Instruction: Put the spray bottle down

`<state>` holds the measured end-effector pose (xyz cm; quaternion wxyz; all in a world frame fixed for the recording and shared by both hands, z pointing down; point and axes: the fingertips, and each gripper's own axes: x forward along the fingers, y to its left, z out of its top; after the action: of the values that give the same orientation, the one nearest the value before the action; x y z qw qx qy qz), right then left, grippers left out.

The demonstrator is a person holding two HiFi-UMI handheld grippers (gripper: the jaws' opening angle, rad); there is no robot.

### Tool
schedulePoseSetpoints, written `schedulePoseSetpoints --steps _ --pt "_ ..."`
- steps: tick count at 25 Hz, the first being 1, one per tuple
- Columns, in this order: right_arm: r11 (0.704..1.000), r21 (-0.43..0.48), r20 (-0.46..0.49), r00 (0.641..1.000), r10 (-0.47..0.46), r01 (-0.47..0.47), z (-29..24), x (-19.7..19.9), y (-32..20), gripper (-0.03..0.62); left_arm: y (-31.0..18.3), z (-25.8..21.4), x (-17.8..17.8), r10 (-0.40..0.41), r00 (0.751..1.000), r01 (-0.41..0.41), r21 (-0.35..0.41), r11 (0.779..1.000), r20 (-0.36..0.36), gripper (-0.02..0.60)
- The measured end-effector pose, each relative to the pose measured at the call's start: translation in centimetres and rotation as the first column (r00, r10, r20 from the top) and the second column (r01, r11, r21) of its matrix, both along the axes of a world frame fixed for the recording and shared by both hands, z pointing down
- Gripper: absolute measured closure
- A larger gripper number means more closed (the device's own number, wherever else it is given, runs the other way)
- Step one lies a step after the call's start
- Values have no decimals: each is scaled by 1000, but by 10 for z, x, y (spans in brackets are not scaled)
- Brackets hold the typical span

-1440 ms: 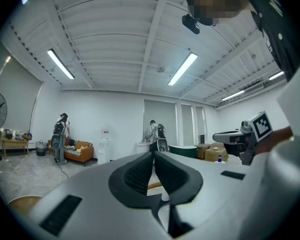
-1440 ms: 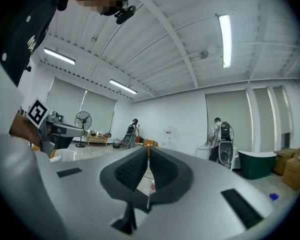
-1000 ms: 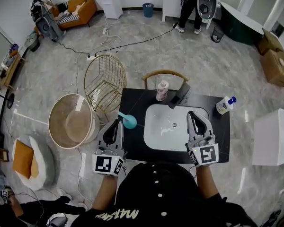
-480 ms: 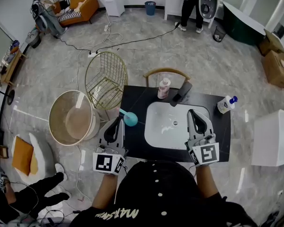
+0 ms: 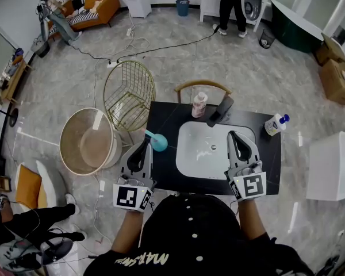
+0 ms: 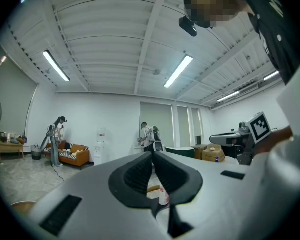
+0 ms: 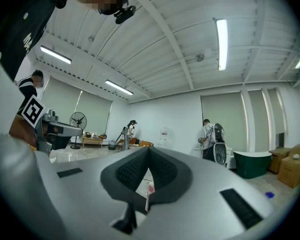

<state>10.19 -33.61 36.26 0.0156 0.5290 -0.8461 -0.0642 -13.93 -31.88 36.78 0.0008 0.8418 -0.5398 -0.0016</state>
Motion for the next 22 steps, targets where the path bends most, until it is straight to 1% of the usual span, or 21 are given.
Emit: schedulePoseSetpoints --steps 4,8,22 --pt "1000 2 -9 1000 -22 22 2 -4 1 599 3 0 7 22 1000 -22 3 1000 3 555" --pt "1000 2 -14 999 -29 29 4 -7 2 599 1 1 4 3 1000 -3 -2 1000 -16 555" --pt "998 11 -29 997 -65 65 3 -15 -1 599 -1 -1 -1 -13 1000 13 1 1000 -11 555"
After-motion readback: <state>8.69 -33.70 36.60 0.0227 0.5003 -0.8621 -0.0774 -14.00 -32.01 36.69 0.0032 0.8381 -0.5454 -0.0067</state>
